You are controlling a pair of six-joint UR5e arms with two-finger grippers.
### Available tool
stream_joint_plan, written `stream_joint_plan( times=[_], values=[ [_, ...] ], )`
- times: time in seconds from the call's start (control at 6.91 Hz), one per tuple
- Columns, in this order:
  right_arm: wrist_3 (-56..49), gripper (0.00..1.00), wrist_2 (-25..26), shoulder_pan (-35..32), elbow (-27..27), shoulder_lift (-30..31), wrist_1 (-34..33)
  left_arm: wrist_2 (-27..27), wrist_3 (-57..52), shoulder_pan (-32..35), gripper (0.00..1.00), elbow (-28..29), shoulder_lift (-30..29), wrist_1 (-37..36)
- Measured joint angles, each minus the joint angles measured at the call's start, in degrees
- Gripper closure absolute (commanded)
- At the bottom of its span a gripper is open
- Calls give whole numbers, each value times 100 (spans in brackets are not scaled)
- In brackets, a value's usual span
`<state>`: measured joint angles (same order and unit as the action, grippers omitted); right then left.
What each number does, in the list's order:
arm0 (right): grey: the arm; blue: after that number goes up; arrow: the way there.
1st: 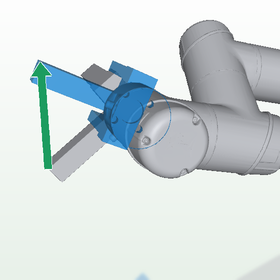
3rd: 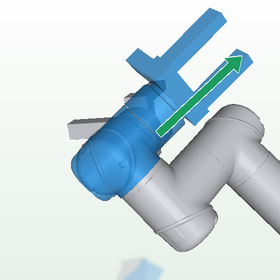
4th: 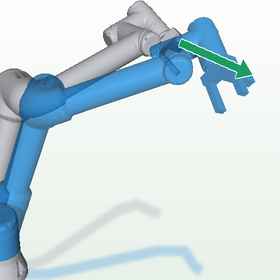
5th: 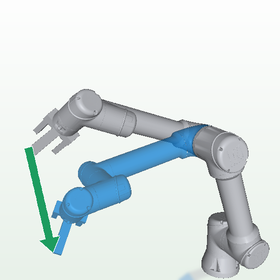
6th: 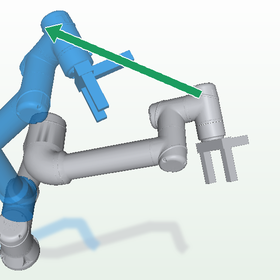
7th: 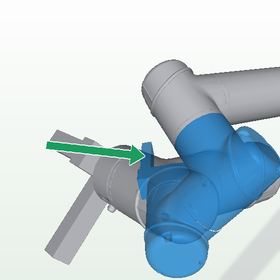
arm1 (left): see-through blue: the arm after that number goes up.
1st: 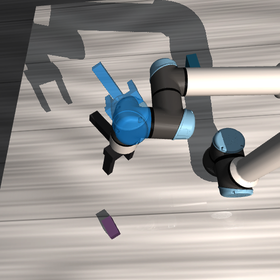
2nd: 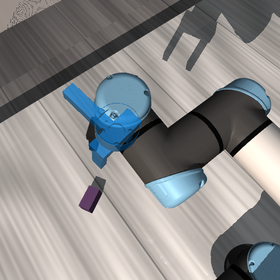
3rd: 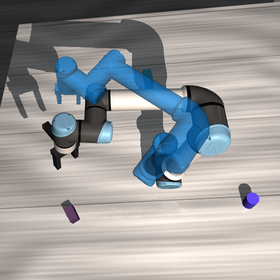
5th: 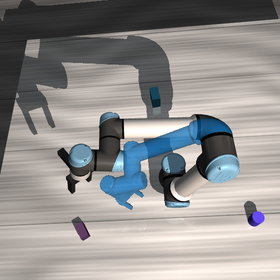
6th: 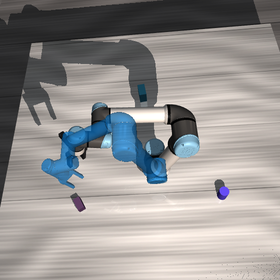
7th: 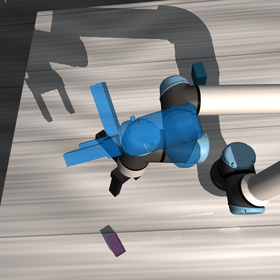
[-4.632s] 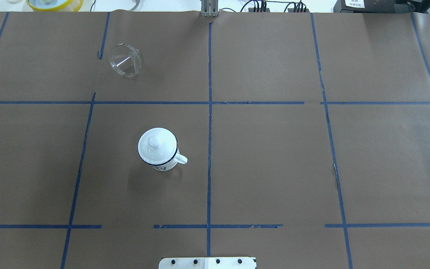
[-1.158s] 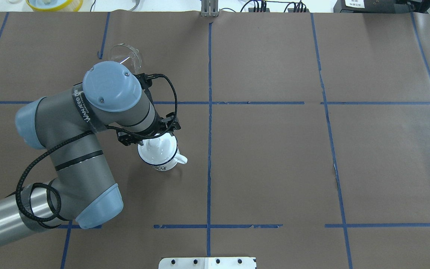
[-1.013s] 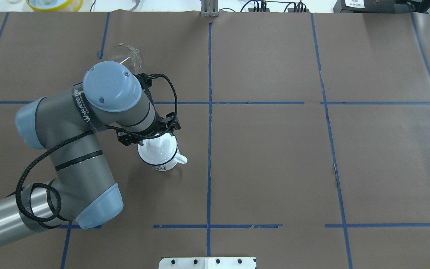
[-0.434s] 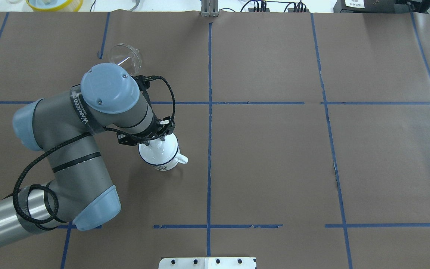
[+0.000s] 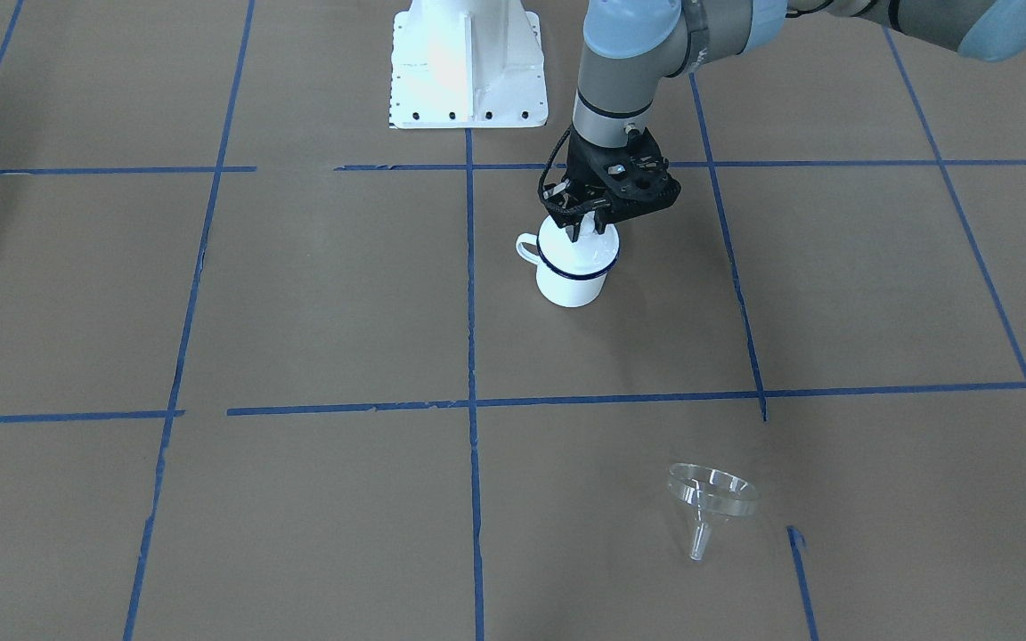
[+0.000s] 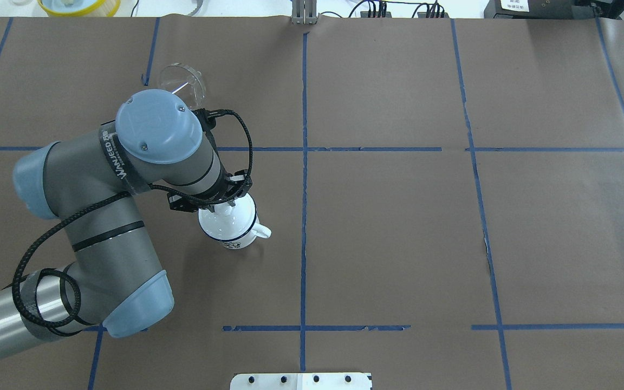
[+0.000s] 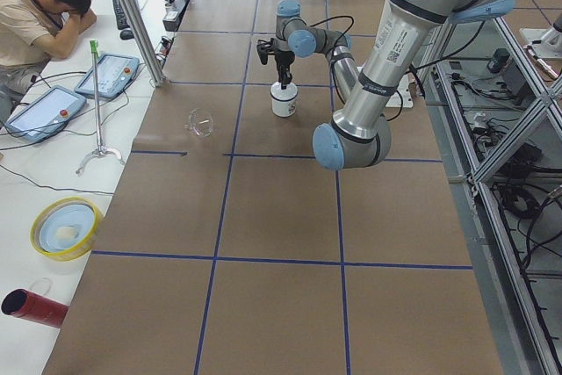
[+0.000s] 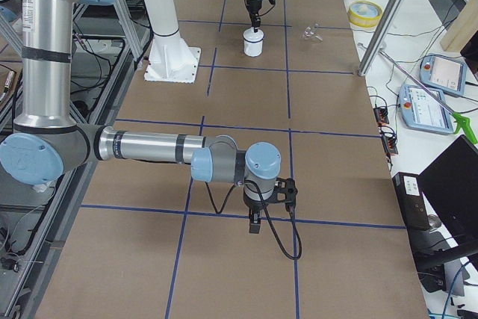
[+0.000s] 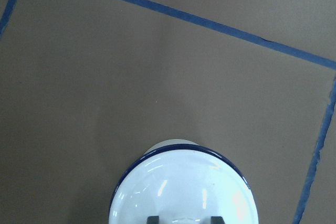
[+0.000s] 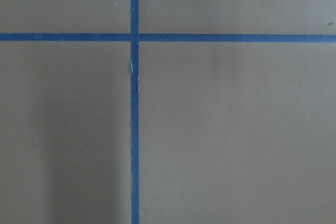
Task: Place funnel on cup
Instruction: 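Close the left gripper on the lid's knob and lift it off, then carry the lid beside the mug and set it on the table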
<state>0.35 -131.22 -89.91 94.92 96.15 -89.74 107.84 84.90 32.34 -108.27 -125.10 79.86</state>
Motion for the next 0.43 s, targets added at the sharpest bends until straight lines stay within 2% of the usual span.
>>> stream_joint_plan(
  times=[0.29, 0.43],
  values=[
    [0, 0, 0, 0, 0, 0, 0, 4, -82, 42, 100, -167, 14, -84],
    [0, 0, 0, 0, 0, 0, 0, 17, -345, 137, 100, -471, 33, -333]
  ],
)
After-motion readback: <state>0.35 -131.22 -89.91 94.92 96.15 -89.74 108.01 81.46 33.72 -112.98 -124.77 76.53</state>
